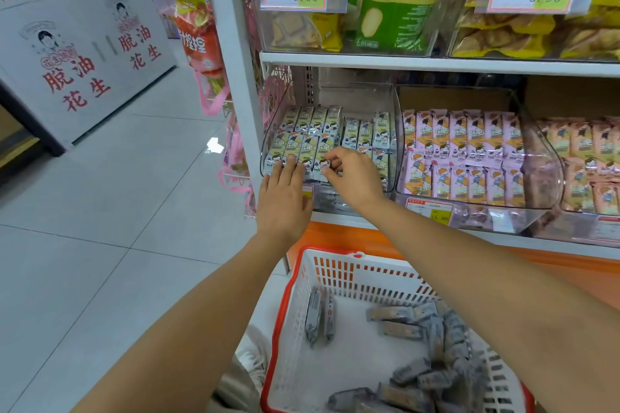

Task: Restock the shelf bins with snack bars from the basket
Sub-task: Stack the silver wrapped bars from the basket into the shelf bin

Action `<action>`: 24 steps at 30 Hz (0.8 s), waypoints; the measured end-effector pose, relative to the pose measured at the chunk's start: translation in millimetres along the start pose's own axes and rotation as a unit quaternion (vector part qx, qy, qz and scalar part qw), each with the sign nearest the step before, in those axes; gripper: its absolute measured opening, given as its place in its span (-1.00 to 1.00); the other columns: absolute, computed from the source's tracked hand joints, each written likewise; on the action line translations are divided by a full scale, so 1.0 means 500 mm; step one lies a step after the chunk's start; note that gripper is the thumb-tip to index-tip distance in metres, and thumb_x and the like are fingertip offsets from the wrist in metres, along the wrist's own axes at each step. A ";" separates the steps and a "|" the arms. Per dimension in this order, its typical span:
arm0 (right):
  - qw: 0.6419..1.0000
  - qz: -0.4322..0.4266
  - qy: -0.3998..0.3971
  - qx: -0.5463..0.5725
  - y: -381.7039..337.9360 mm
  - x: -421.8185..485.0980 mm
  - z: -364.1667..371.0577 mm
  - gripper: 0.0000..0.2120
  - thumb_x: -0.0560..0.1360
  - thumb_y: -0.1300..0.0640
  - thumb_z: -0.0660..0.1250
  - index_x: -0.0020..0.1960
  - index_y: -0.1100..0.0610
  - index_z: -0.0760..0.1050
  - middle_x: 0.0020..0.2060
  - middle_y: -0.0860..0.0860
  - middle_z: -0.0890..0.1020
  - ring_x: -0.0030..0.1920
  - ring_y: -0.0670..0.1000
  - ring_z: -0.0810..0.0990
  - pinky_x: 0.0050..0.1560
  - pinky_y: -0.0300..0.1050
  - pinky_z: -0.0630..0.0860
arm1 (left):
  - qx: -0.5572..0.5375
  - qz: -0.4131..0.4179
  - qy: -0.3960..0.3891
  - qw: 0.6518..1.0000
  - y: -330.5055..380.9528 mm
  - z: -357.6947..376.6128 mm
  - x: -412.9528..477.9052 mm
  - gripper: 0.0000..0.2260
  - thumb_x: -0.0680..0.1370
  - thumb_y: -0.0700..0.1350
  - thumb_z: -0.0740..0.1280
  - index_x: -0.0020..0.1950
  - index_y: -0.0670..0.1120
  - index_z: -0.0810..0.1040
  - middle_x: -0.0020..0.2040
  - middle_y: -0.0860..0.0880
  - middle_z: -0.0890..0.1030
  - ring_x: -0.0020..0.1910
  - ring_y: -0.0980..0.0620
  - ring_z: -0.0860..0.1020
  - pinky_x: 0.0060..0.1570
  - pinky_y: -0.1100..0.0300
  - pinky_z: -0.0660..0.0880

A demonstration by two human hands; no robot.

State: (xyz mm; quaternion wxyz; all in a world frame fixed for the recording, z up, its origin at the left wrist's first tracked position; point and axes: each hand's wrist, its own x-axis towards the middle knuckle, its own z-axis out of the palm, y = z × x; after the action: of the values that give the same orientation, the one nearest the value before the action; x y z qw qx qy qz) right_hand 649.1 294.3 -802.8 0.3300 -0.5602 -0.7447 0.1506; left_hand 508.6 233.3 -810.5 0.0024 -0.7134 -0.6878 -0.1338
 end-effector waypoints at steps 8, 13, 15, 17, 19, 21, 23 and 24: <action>0.999 -0.052 0.010 0.004 0.013 -0.033 -0.005 -0.69 0.52 0.14 0.35 0.26 0.06 0.52 0.06 0.03 0.57 0.11 0.05 0.54 0.18 0.07 0.48 | -0.037 0.017 0.070 0.997 -0.003 -0.004 -0.034 -0.47 0.56 -0.15 0.25 0.52 -0.14 0.23 0.53 -0.14 0.23 0.52 -0.15 0.15 0.49 -0.05 0.13; 0.987 -0.129 0.030 0.092 0.011 -0.124 0.004 -0.83 0.55 0.24 0.25 0.09 0.12 0.56 -0.05 -0.09 0.55 -0.05 -0.12 0.49 -0.02 -0.22 0.44 | -0.057 0.001 0.117 0.991 -0.009 0.052 -0.112 -0.53 0.43 -0.24 0.33 0.35 -0.20 0.42 0.28 -0.22 0.44 0.23 -0.23 0.43 0.18 -0.14 0.44; 0.987 -0.135 -0.018 0.088 0.028 -0.172 0.026 -0.85 0.55 0.23 0.24 0.02 0.10 0.57 -0.10 -0.08 0.60 -0.11 -0.13 0.50 -0.11 -0.21 0.43 | -0.059 -0.009 0.079 0.995 -0.020 0.100 -0.151 -0.60 0.42 -0.21 0.28 0.26 -0.21 0.48 0.20 -0.24 0.49 0.12 -0.26 0.48 0.04 -0.09 0.45; 0.988 -0.104 -0.081 0.075 0.061 -0.218 0.063 -0.84 0.53 0.24 0.24 0.00 0.11 0.58 -0.10 -0.06 0.64 -0.13 -0.10 0.52 -0.14 -0.15 0.45 | -0.048 -0.025 0.012 0.998 -0.032 0.151 -0.188 -0.62 0.43 -0.12 0.18 0.20 -0.21 0.51 0.16 -0.24 0.51 0.07 -0.28 0.50 -0.02 -0.09 0.46; 0.985 -0.049 -0.156 0.060 0.102 -0.263 0.105 -0.83 0.54 0.24 0.25 0.03 0.12 0.59 -0.05 -0.02 0.65 -0.10 -0.03 0.58 -0.12 -0.09 0.49 | -0.035 -0.055 -0.068 0.996 -0.037 0.198 -0.219 -0.60 0.49 -0.12 0.21 0.30 -0.20 0.47 0.26 -0.24 0.47 0.19 -0.28 0.46 0.10 -0.10 0.42; 0.969 0.006 -0.244 0.029 0.142 -0.302 0.144 -0.79 0.56 0.23 0.25 0.15 0.14 0.55 0.03 0.04 0.63 -0.02 0.06 0.59 -0.06 -0.07 0.49 | -0.031 -0.088 -0.126 0.988 -0.042 0.241 -0.243 -0.54 0.56 -0.11 0.24 0.45 -0.17 0.32 0.43 -0.20 0.34 0.36 -0.21 0.35 0.29 -0.04 0.33; 0.937 0.052 -0.345 -0.009 0.177 -0.334 0.182 -0.68 0.58 0.22 0.22 0.33 0.15 0.44 0.17 0.10 0.55 0.11 0.11 0.55 0.07 -0.04 0.49 | -0.043 -0.111 -0.141 0.983 -0.046 0.273 -0.261 -0.50 0.60 -0.10 0.20 0.52 -0.14 0.18 0.51 -0.15 0.24 0.43 -0.15 0.27 0.36 0.03 0.26; 0.915 0.074 -0.396 -0.023 0.193 -0.349 0.201 -0.62 0.59 0.21 0.21 0.40 0.13 0.37 0.25 0.11 0.49 0.17 0.12 0.52 0.13 -0.04 0.47 | -0.051 -0.120 -0.147 0.980 -0.049 0.287 -0.269 -0.48 0.61 -0.09 0.19 0.54 -0.14 0.14 0.52 -0.15 0.22 0.44 -0.14 0.26 0.37 0.03 0.25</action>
State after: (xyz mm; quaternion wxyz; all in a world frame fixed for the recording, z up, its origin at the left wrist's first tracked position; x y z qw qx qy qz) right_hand 680.4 177.6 -990.3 -0.0165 -0.5158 -0.7738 0.3672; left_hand 508.9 129.5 -979.3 -0.1517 -0.6365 -0.7537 -0.0616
